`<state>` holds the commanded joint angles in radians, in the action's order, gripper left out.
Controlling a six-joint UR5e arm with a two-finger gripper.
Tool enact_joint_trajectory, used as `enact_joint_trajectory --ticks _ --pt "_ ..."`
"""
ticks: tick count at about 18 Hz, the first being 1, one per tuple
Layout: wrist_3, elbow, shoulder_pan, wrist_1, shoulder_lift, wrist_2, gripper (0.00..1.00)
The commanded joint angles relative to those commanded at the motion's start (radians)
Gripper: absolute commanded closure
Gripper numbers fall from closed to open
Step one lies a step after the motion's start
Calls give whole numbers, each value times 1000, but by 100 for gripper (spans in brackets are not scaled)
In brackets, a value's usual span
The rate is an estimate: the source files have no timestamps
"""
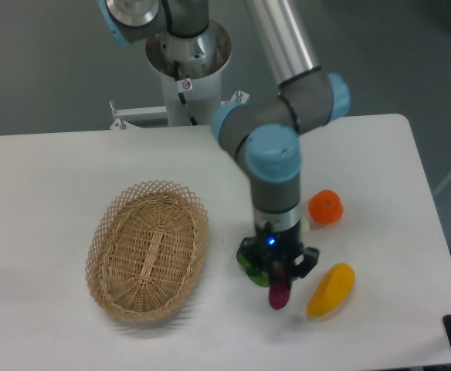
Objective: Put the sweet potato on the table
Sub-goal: 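Carry the sweet potato past the bok choy toward the basket side, then lower the sweet potato onto the table beside the basket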
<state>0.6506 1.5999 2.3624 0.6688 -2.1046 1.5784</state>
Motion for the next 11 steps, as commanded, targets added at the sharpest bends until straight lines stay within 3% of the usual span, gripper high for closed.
enact_joint_trajectory --ticks 11 --pt "-3 0 -68 -2 -68 83 73"
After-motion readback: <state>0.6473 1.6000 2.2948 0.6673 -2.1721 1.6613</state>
